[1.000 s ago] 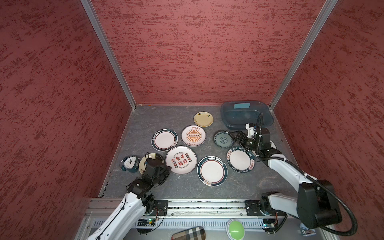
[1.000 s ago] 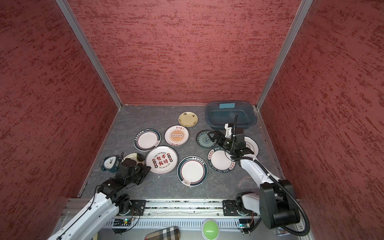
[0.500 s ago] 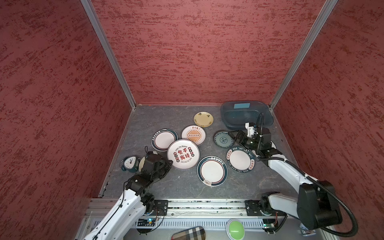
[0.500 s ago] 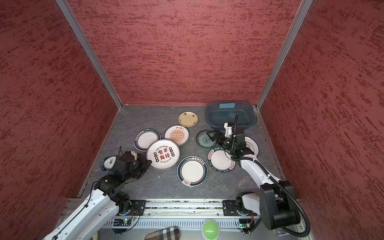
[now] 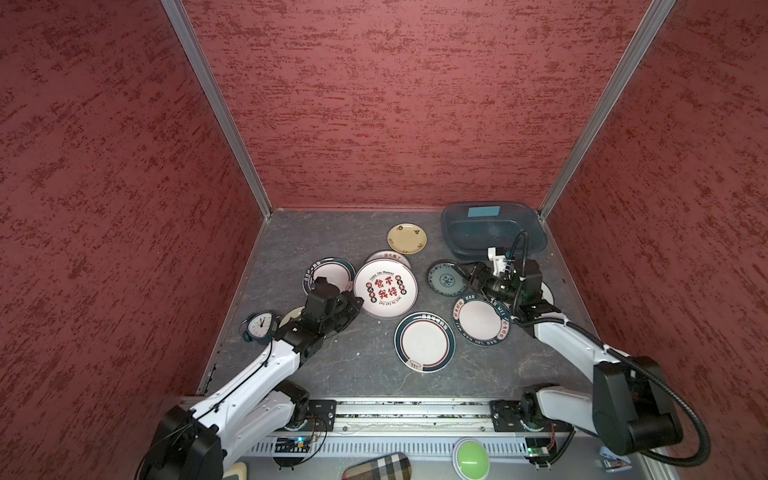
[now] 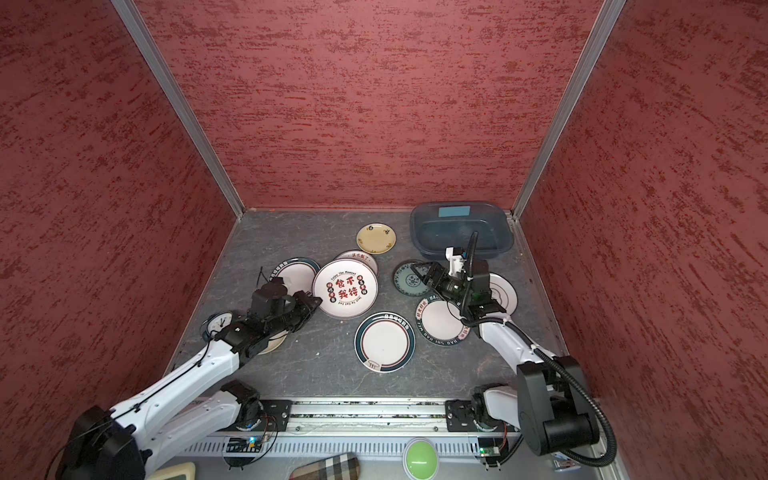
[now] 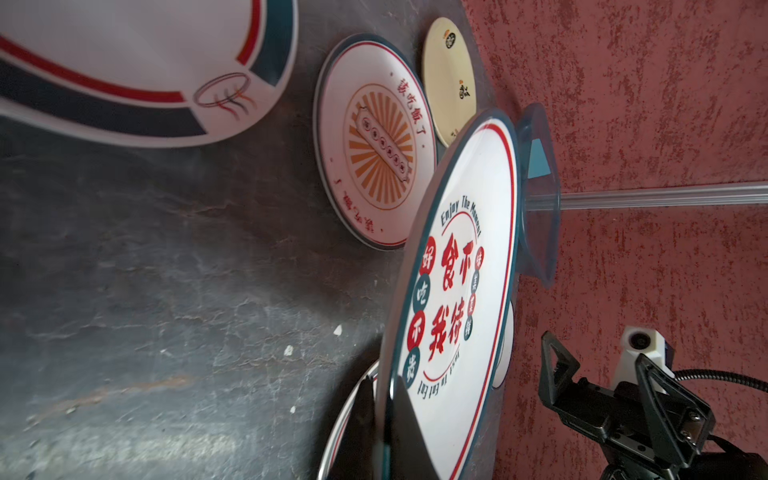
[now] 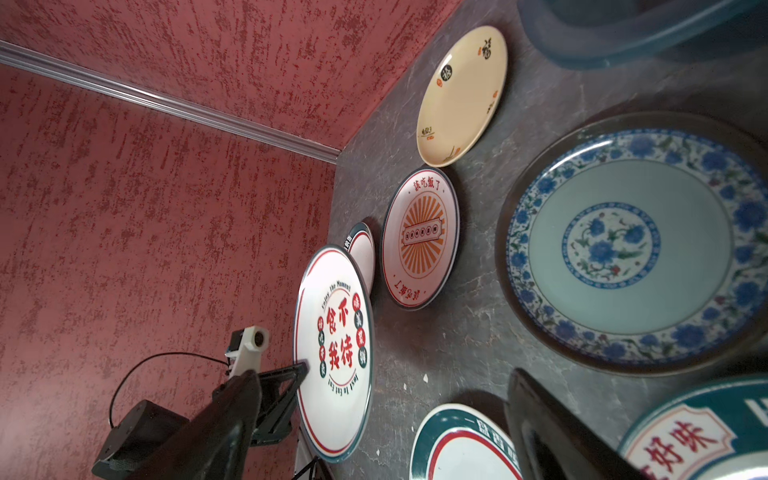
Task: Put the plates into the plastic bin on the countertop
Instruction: 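Lift the plate with left gripper toward right gripper while right gripper approaches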
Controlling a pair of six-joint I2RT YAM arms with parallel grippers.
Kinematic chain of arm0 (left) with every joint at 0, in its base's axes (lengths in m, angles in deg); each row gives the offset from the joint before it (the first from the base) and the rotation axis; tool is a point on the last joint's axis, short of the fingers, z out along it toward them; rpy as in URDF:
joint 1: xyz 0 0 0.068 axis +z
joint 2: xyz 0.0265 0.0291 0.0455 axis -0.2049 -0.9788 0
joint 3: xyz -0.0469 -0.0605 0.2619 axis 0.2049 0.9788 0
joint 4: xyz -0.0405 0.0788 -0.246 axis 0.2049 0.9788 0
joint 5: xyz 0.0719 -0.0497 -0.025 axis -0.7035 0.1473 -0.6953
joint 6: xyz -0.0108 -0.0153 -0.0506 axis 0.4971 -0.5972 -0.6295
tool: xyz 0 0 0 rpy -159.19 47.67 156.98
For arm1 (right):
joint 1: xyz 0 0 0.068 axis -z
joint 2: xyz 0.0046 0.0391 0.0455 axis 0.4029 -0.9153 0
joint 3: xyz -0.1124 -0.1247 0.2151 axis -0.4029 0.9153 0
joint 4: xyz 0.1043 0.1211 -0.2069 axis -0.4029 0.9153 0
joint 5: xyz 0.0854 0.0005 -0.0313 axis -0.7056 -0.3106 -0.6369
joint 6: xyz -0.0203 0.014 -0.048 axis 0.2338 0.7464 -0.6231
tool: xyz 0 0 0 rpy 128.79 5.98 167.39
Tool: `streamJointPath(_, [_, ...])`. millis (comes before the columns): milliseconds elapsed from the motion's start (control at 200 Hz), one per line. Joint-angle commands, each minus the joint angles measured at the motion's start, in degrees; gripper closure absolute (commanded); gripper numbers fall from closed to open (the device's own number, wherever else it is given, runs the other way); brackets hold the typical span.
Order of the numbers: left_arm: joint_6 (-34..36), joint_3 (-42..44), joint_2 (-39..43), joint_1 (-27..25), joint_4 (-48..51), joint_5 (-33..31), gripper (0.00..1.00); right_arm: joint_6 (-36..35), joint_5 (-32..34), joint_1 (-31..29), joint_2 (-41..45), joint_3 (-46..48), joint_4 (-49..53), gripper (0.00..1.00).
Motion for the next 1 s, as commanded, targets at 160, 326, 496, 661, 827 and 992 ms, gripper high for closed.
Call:
streamJointPath(160, [4.61, -9.57, -9.04, -4.46, -14.09, 3.91, 1.0, -1.54, 0.4, -0.33, 2.18, -0.92, 2.2, 0.14])
streamJointPath(326, [4.4, -11.93, -13.14, -6.61, -17.87, 5.54, 1.0, -0.67, 0.64, -0.32, 2.71, -0.3, 1.35, 0.16])
streamJointPath(496, [4.48, -13.97, -15.89, -7.44, -18.53, 7.22, 1.0, -0.3, 0.3, -0.26, 3.32, -0.24, 0.27, 0.19])
streamJointPath(661, [4.23, -14.23, -17.39, -8.38, -20.25, 7.97, 1.0, -0.17, 0.09, -0.3, 2.73, -0.13, 0.13, 0.27])
streamJointPath(827, [3.92, -14.25, -19.13, -9.18, -22.1, 8.96, 1.0, 1.16, -0.67, -0.27, 1.98, 0.63, -2.02, 0.49])
streamJointPath(992, [4.46, -15.36, -21.41, -9.44, -22.0, 10.4, 1.0, 1.0, 0.01, -0.31, 1.66, 0.23, -0.96, 0.77])
